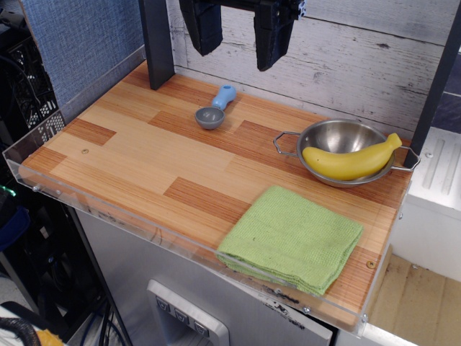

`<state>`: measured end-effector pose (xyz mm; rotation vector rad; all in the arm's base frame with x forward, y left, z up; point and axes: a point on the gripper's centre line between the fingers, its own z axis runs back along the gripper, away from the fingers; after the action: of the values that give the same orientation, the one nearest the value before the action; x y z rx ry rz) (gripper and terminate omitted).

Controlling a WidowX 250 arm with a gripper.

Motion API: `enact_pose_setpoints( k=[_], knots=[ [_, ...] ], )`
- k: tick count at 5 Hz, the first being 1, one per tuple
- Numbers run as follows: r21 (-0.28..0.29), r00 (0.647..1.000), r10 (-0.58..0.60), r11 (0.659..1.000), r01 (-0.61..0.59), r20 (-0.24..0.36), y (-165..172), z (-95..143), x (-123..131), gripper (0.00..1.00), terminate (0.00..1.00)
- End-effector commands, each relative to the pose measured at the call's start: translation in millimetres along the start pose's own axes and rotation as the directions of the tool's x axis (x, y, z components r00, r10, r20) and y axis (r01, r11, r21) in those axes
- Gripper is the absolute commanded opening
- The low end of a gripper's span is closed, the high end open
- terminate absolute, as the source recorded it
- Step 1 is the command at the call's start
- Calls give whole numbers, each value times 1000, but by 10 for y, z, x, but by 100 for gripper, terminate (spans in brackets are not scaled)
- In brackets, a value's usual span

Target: Grabbing the toy spoon from the north and moving it to the south east edge of the table

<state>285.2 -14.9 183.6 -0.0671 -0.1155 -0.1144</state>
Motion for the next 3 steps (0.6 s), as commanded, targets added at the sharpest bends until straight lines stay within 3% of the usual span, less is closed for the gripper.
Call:
enact_pose_setpoints(
  k=[1, 3],
  knots=[
    [0, 1000, 0, 1000, 0, 0, 0, 0, 0, 100, 0],
    [59, 999, 46, 997, -46, 12, 400, -483, 259, 100, 0]
  ],
)
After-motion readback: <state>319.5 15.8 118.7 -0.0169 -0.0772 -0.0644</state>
